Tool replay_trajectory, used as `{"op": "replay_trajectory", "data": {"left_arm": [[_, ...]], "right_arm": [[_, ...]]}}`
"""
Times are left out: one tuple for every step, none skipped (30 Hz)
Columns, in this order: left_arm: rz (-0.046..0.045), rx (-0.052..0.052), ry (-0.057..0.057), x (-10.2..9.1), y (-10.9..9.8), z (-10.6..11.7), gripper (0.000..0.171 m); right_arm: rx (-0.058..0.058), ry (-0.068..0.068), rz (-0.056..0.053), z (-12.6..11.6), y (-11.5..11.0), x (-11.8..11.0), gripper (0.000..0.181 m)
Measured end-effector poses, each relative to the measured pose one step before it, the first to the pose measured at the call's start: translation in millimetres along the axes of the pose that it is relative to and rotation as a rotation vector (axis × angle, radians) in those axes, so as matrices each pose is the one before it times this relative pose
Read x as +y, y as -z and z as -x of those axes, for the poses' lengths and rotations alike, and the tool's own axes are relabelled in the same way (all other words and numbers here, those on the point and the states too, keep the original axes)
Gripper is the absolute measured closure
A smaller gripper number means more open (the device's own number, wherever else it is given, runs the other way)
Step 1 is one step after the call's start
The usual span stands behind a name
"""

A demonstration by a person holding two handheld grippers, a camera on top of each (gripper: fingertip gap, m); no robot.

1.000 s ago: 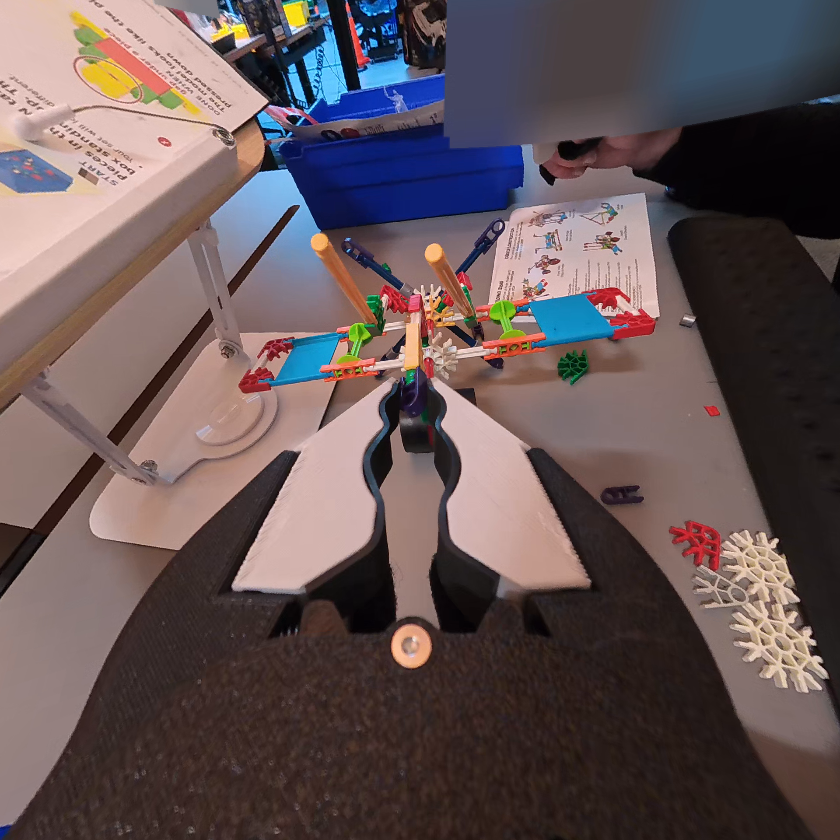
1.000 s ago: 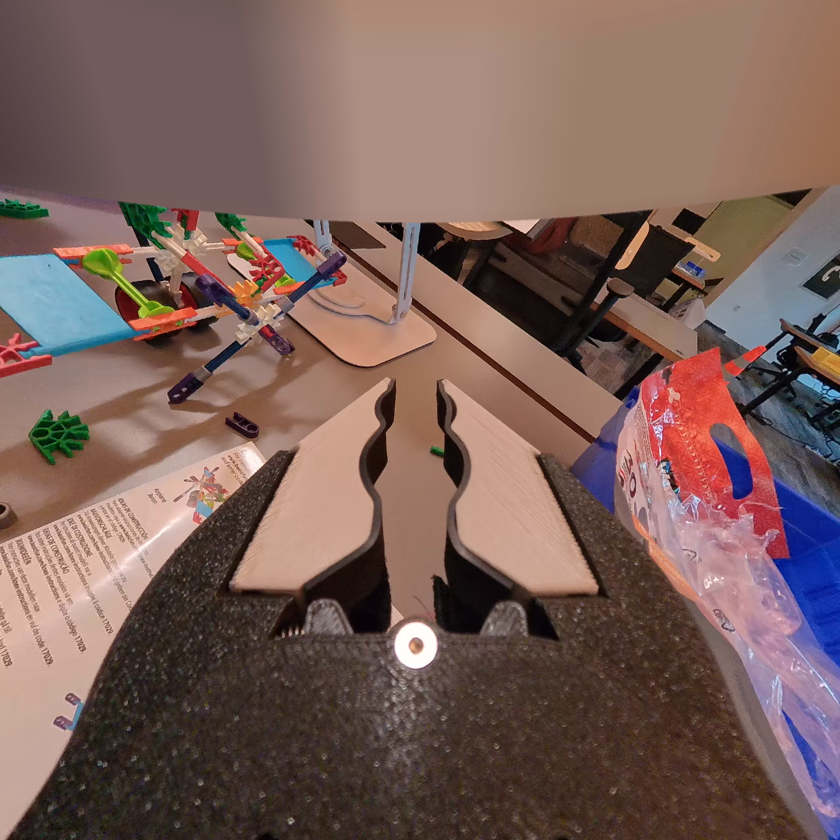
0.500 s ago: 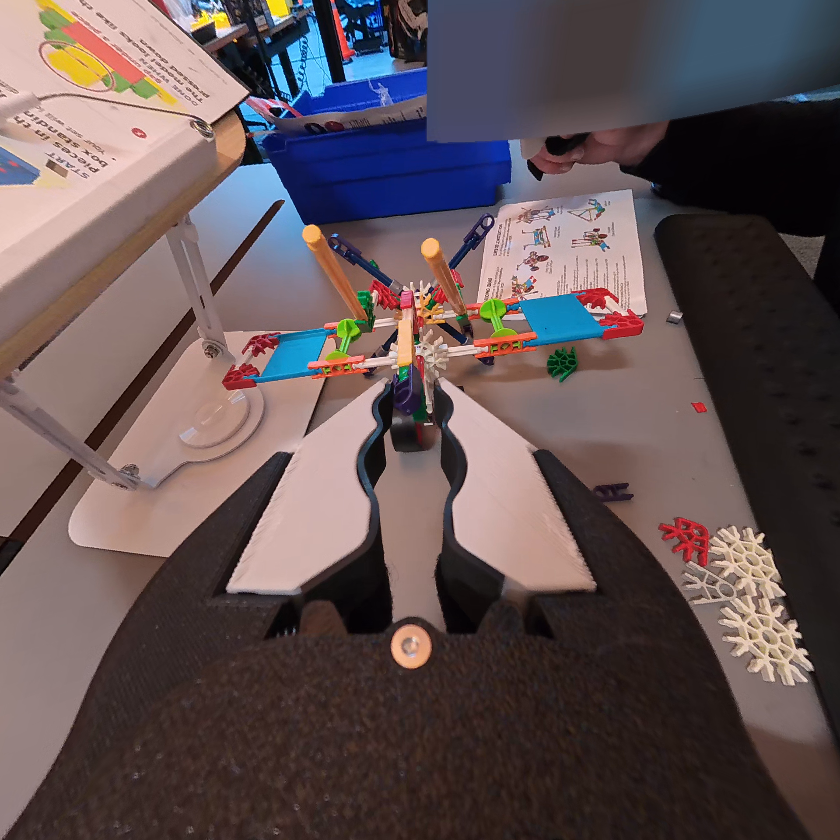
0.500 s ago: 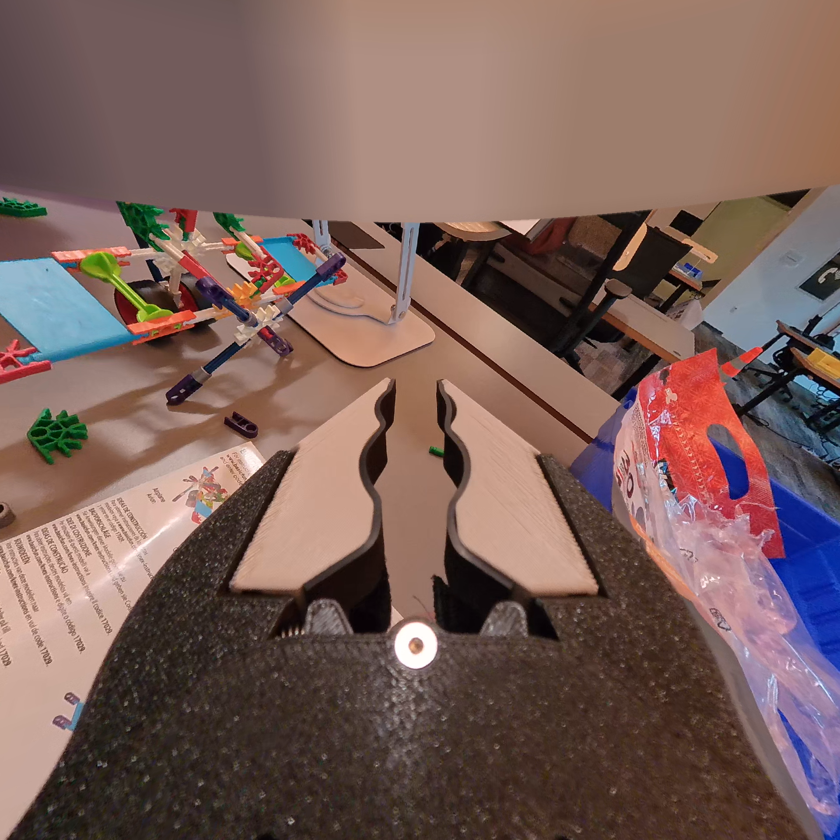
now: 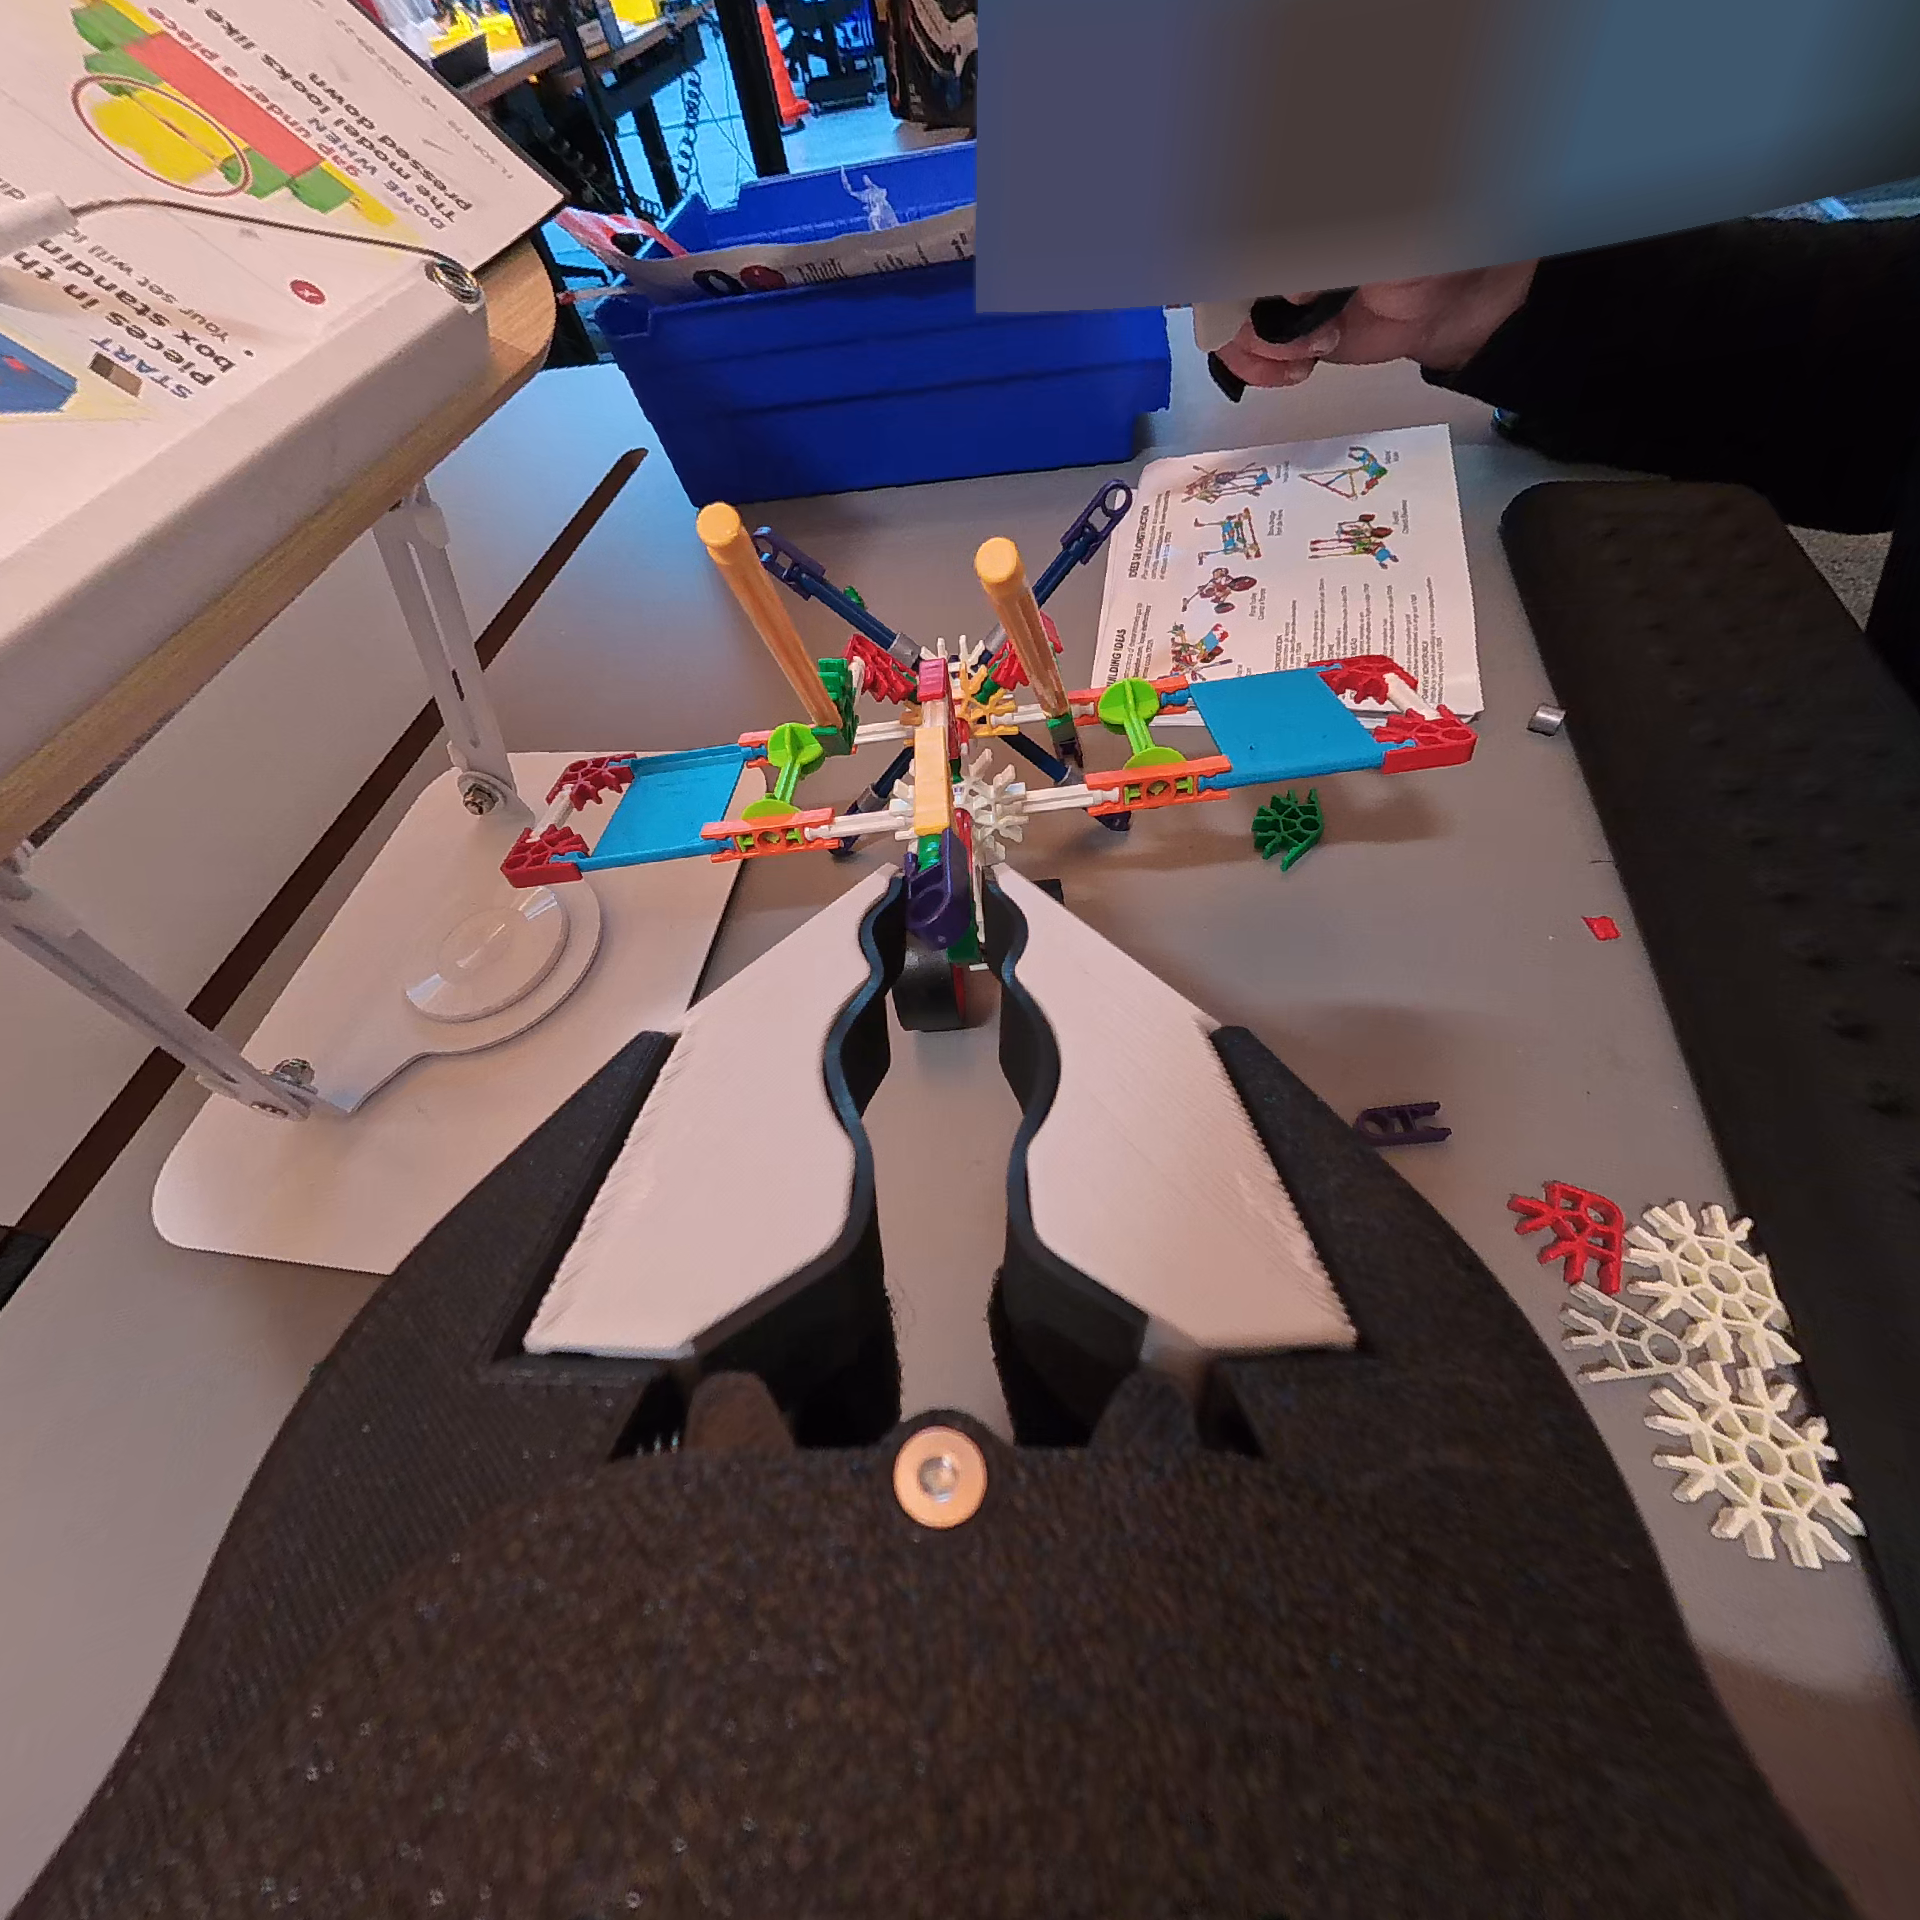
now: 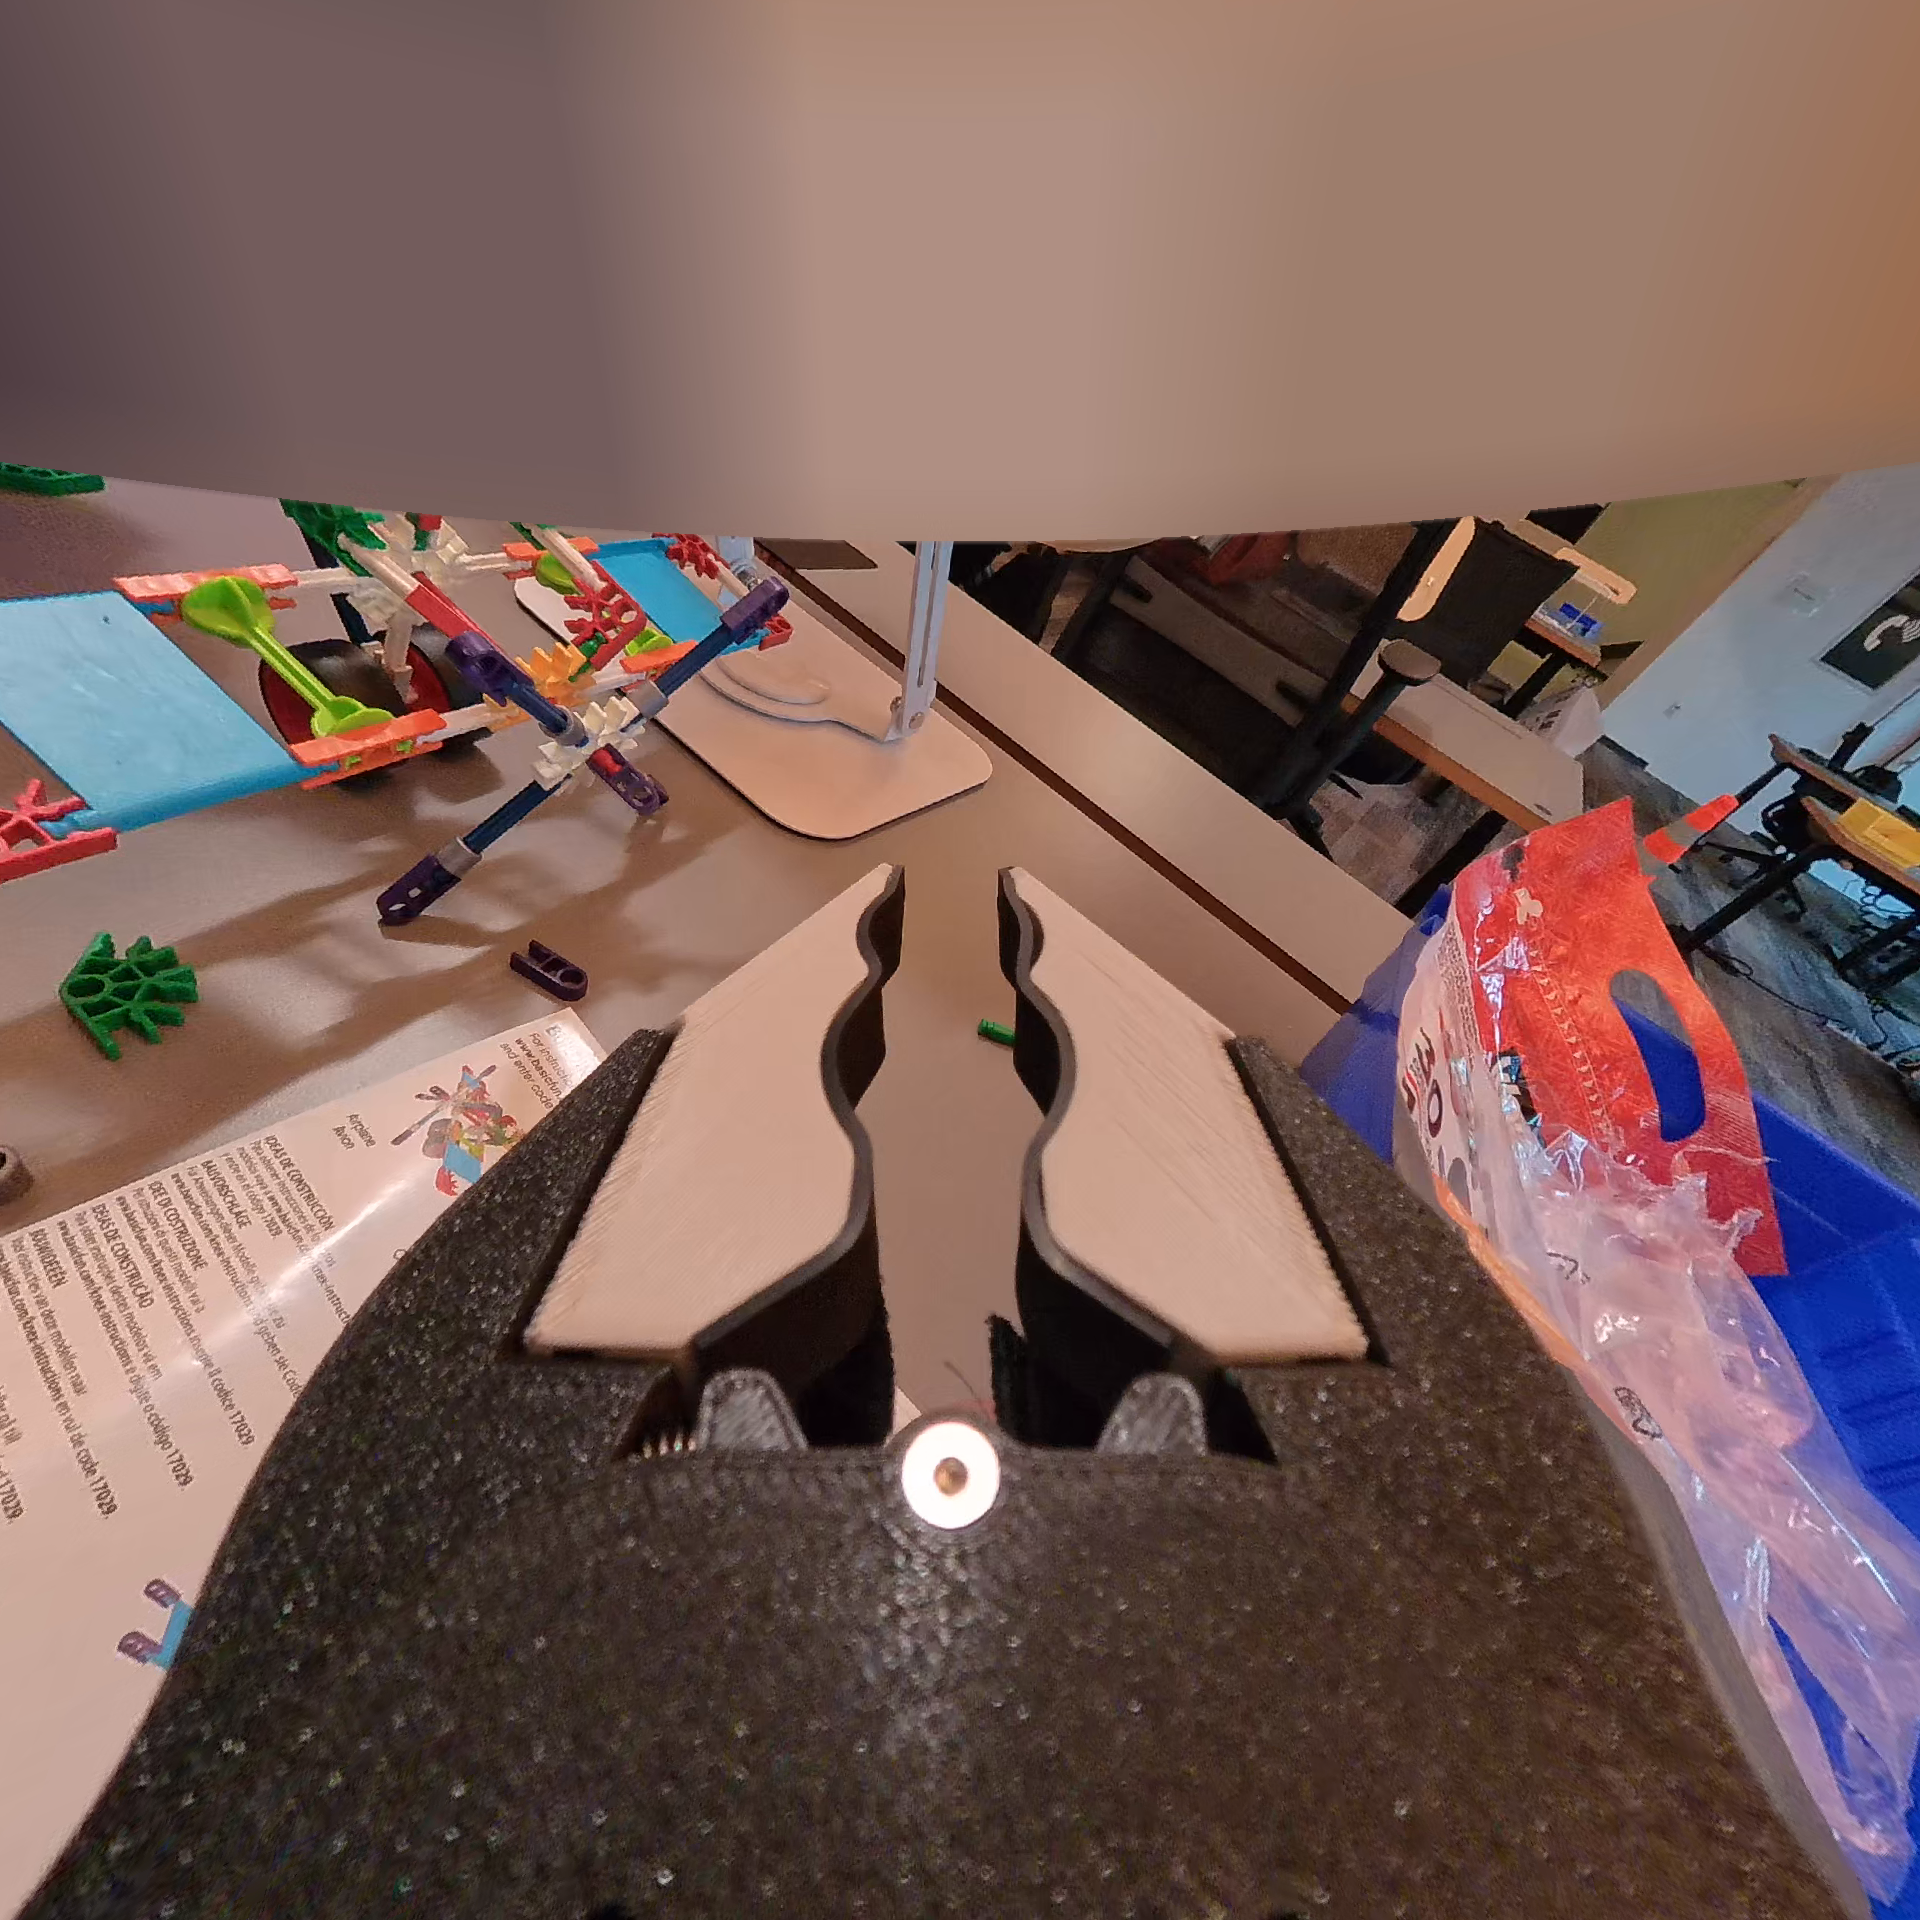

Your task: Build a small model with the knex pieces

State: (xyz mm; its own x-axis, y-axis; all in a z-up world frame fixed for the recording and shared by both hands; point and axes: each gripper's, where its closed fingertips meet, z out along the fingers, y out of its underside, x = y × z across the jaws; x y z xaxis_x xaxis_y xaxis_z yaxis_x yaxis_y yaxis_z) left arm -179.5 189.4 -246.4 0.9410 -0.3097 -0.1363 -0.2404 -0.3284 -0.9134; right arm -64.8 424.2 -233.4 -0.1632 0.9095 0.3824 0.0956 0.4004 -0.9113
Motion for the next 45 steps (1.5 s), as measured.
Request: {"op": "replay_trajectory", "data": {"left_arm": [[0.00049,0.0006,0.0001,0.01,-0.08,-0.15,0.158],[-0.00064,0.0009,0.0002,-0.15,0.08,-0.16,0.158],[-0.00064,-0.0003,-0.0004,-0.11,0.24,-0.10,0.158],[-0.00060,-0.0002,0.0008,0.03,0.18,0.09,0.158],[-0.00312,0.0002,0.0020,-0.30,0.27,0.10,0.158],[-0.00398,0.0004,0.0023,-0.34,0.35,0.21,0.157],[-0.00239,-0.0002,0.0019,-0.15,0.44,0.23,0.157],[-0.00168,0.0002,0.0014,-0.05,0.25,0.15,0.157],[-0.00166,0.0004,0.0012,-0.12,0.11,-0.02,0.157],[-0.00186,0.0009,0.0013,-0.04,0.09,-0.01,0.157],[-0.00103,0.0010,0.0015,-0.02,-0.13,0.06,0.156],[-0.00047,0.0016,0.0005,-0.01,-0.16,-0.23,0.156],[-0.00145,0.0010,0.0002,-0.20,-0.10,-0.15,0.156],[-0.00024,-0.0001,0.0005,-0.04,-0.08,0.11,0.156],[-0.00033,0.0002,0.0000,-0.05,-0.02,-0.03,0.156],[-0.00049,0.0001,0.0010,0.01,0.10,0.07,0.156],[-0.00085,0.0001,0.0007,-0.07,-0.01,0.12,0.156],[-0.00175,0.0005,0.0012,-0.12,0.13,0.06,0.156],[-0.00132,-0.0005,0.0013,-0.15,0.20,0.21,0.155],[-0.00090,-0.0001,0.0008,-0.02,0.17,0.09,0.155],[-0.00257,0.0001,0.0010,-0.38,0.30,0.01,0.155],[-0.00300,0.0004,0.0010,-0.47,0.18,-0.01,0.155],[-0.00142,0.0002,0.0008,-0.25,0.29,0.04,0.154],[-0.00091,0.0000,0.0009,-0.18,0.33,0.06,0.154],[-0.00039,-0.0009,0.0014,-0.04,0.54,0.09,0.153],[0.00018,-0.0033,0.0012,0.05,0.92,0.45,0.153],[-0.00087,-0.0033,0.0013,-0.25,1.31,0.35,0.153],[-0.00085,-0.0017,0.0035,-0.22,1.71,-0.13,0.152],[-0.00171,-0.0013,0.0038,-0.29,2.07,-0.22,0.152],[-0.00247,-0.0055,0.0034,-0.38,2.15,0.15,0.151],[-0.00282,-0.0059,0.0031,-0.35,2.33,0.29,0.151],[-0.00228,-0.0061,0.0026,-0.21,2.36,0.04,0.150],[0.00235,-0.0086,0.0016,0.57,2.51,0.39,0.149],[0.00976,-0.0115,0.0000,1.85,2.59,0.76,0.148],[0.01278,-0.0133,0.0028,2.40,2.68,1.27,0.147],[0.00478,-0.0118,0.0054,1.50,2.83,1.02,0.145],[-0.00390,-0.0080,0.0064,0.31,2.84,0.35,0.145],[-0.00399,-0.0064,0.0071,0.28,2.58,-0.06,0.145],[-0.00505,-0.0057,0.0050,-0.53,2.02,-0.31,0.145],[-0.01048,-0.0092,0.0118,-2.26,1.42,0.57,0.145],[-0.01565,0.0003,0.0151,-3.73,0.18,-0.64,0.145],[-0.01283,0.0041,0.0157,-3.78,-1.08,-1.56,0.145],[-0.00258,-0.0090,0.0213,-2.14,-1.91,0.57,0.145],[0.00813,-0.0134,0.0233,0.42,-2.43,1.18,0.145],[0.00368,-0.0011,0.0271,0.97,-2.18,-0.74,0.144]], "right_arm": [[-0.0003,0.0001,0.0001,0.12,-0.01,-0.03,0.163],[-0.0003,0.0002,-0.0001,0.11,-0.02,-0.06,0.163],[-0.0002,0.0004,-0.0004,0.09,-0.04,-0.09,0.163],[-0.0003,0.0001,0.0000,0.13,-0.01,-0.04,0.163],[-0.0003,-0.0002,0.0001,0.07,-0.11,0.09,0.163],[-0.0004,-0.0003,0.0000,0.07,0.00,0.00,0.163],[-0.0005,0.0001,-0.0003,0.23,-0.14,-0.13,0.163],[-0.0005,0.0004,0.0000,0.13,-0.01,-0.04,0.163],[-0.0004,0.0003,0.0002,0.15,-0.11,0.07,0.163],[-0.0003,0.0001,0.0001,0.13,0.00,-0.02,0.163],[-0.0003,-0.0001,-0.0001,0.05,-0.01,-0.01,0.163],[-0.0002,0.0002,-0.0005,0.10,-0.05,-0.11,0.163],[-0.0002,0.0000,-0.0003,0.02,-0.02,-0.04,0.163],[-0.0002,-0.0001,0.0002,0.07,0.00,0.11,0.163],[0.0000,-0.0002,0.0004,-0.10,-0.06,0.08,0.163],[-0.0002,-0.0008,0.0007,-0.05,-0.15,0.35,0.163],[-0.0004,-0.0008,0.0008,0.02,-0.15,0.22,0.163],[-0.0005,0.0000,0.0005,0.09,-0.08,0.15,0.163],[-0.0003,0.0005,0.0004,0.16,-0.11,0.19,0.163],[-0.0001,0.0000,0.0001,0.04,-0.10,0.10,0.163],[-0.0003,-0.0014,0.0003,-0.04,-0.17,0.20,0.163],[-0.0006,-0.0015,0.0005,-0.08,-0.14,0.26,0.163],[-0.0001,-0.0008,0.0008,-0.07,-0.15,0.35,0.163],[-0.0003,-0.0007,0.0010,-0.03,-0.25,0.46,0.163],[-0.0007,-0.0013,0.0011,0.06,-0.34,0.47,0.163],[-0.0004,-0.0018,0.0015,-0.13,-0.28,0.61,0.163],[-0.0001,-0.0021,0.0010,-0.25,-0.31,0.57,0.163],[-0.0006,-0.0028,0.0009,-0.26,-0.29,0.50,0.163],[-0.0004,-0.0022,0.0009,-0.13,-0.22,0.43,0.163],[0.0003,-0.0011,-0.0001,-0.32,-0.07,0.23,0.163],[0.0004,-0.0016,-0.0010,-0.30,0.07,0.02,0.163],[0.0006,-0.0029,-0.0009,-0.45,-0.09,0.09,0.163],[0.0010,-0.0031,-0.0002,-0.66,0.08,0.27,0.163],[0.0010,-0.0030,0.0004,-0.62,-0.10,0.53,0.163],[0.0002,-0.0031,0.0010,-0.43,-0.18,0.55,0.163],[-0.0001,-0.0024,0.0015,-0.23,-0.28,0.64,0.163],[-0.0003,-0.0012,0.0012,-0.08,-0.34,0.60,0.163],[-0.0008,-0.0009,0.0008,0.05,-0.26,0.43,0.163],[-0.0010,-0.0013,0.0013,0.10,-0.44,0.57,0.163],[-0.0010,-0.0010,0.0019,0.19,-0.52,0.70,0.163],[-0.0004,-0.0002,0.0019,0.06,-0.43,0.71,0.163],[0.0004,-0.0003,0.0020,-0.17,-0.39,0.67,0.163],[0.0005,-0.0009,0.0019,-0.20,-0.29,0.70,0.163],[0.0001,-0.0011,0.0016,-0.17,-0.30,0.56,0.163],[0.0002,-0.0011,0.0014,-0.25,-0.11,0.59,0.163]]}}
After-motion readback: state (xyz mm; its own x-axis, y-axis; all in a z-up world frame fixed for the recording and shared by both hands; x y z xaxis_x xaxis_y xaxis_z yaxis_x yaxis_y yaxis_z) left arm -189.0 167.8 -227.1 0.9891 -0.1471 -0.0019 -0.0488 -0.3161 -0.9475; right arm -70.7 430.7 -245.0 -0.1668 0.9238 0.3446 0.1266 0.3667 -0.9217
